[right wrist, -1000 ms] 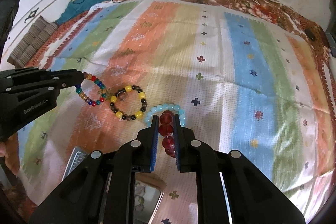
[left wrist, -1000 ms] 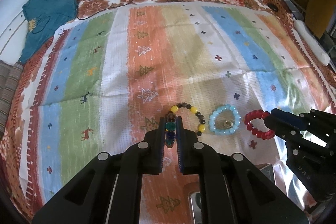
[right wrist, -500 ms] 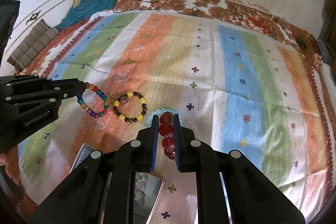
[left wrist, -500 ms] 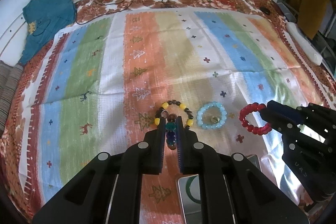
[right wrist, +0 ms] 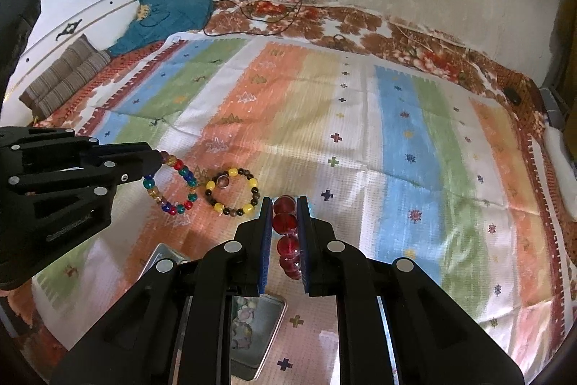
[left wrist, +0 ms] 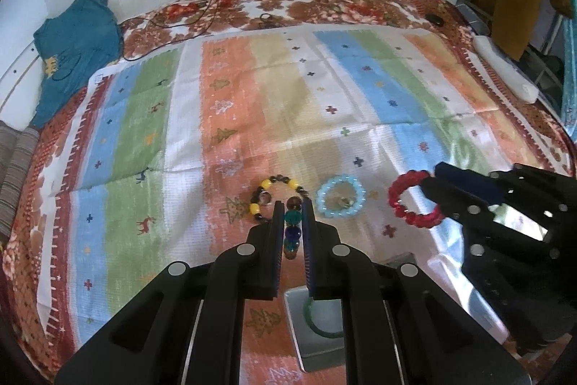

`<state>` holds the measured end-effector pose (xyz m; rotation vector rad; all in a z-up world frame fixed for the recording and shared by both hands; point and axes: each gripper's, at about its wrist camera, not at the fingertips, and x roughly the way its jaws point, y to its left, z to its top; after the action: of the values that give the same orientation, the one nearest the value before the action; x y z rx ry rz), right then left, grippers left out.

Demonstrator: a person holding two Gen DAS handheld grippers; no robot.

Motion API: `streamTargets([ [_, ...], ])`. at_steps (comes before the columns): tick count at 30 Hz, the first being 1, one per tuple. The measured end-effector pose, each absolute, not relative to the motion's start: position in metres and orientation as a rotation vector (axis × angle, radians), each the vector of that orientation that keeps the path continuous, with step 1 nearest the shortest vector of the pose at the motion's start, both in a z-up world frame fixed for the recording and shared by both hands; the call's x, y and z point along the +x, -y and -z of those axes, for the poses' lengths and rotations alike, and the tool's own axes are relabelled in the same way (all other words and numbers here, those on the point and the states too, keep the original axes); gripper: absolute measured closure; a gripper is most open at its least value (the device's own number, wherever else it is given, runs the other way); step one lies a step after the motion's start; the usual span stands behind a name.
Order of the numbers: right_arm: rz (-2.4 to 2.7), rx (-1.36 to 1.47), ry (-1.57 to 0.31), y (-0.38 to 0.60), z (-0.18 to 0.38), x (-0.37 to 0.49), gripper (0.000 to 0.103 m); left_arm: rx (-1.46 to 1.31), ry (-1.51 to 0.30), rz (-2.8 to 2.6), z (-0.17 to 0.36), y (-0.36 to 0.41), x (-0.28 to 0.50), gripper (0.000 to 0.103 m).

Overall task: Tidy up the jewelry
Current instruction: 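Lift both held bracelets and carry them toward the silver tin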

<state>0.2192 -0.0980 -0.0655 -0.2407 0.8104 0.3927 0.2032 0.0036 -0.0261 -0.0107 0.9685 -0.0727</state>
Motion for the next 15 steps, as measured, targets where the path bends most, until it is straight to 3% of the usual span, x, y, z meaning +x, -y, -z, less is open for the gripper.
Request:
streamTargets([
  [15, -0.429, -0.246, -0.778, 0.101, 0.055, 0.181, 0.089, -0.011, -0.922, 0.109, 0.007, 0.006, 0.160, 0.094],
])
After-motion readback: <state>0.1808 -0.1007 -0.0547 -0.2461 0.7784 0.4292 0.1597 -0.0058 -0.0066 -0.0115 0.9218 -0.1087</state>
